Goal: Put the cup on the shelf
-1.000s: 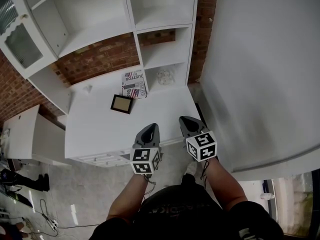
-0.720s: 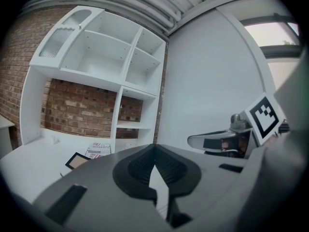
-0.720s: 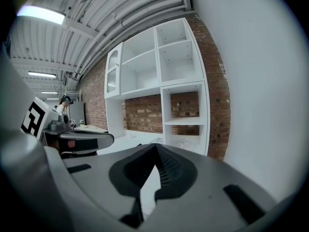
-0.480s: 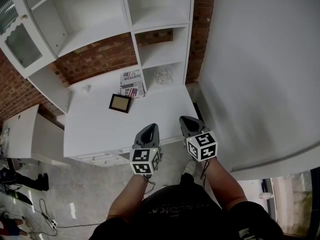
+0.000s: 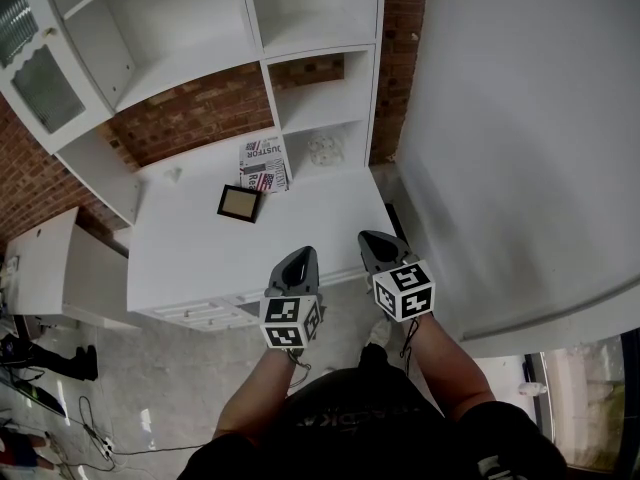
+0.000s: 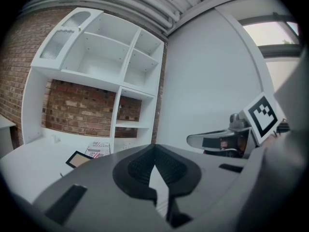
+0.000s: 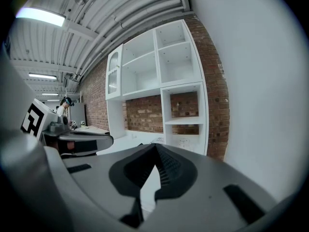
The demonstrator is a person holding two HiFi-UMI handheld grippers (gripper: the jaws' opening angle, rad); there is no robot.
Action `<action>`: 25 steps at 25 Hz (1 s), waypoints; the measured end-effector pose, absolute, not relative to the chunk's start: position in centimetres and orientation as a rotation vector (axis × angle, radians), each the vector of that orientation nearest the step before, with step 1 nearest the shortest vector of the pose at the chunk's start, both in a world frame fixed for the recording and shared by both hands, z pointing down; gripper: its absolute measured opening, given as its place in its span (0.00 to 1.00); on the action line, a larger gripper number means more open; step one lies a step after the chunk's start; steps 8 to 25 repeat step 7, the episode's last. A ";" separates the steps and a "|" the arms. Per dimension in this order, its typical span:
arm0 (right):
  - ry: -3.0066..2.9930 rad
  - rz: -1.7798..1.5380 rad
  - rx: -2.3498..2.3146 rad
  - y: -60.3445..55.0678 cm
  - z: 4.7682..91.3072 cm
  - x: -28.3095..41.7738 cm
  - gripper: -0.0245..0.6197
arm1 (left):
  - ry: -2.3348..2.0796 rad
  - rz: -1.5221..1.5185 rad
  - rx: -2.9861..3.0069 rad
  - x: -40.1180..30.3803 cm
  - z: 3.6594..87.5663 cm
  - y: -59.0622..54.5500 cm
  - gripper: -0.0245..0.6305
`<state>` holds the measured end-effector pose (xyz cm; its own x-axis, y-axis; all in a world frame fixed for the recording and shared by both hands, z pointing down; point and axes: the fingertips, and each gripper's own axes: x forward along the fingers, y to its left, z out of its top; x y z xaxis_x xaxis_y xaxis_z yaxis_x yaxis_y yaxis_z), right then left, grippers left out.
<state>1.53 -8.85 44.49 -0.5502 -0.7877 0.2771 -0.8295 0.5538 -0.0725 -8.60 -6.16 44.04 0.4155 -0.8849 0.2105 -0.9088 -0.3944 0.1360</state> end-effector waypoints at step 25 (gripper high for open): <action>-2.571 0.288 1.365 -8.1 44.4 1.7 0.04 | -1.568 0.149 2.453 -8.4 43.8 -5.4 0.04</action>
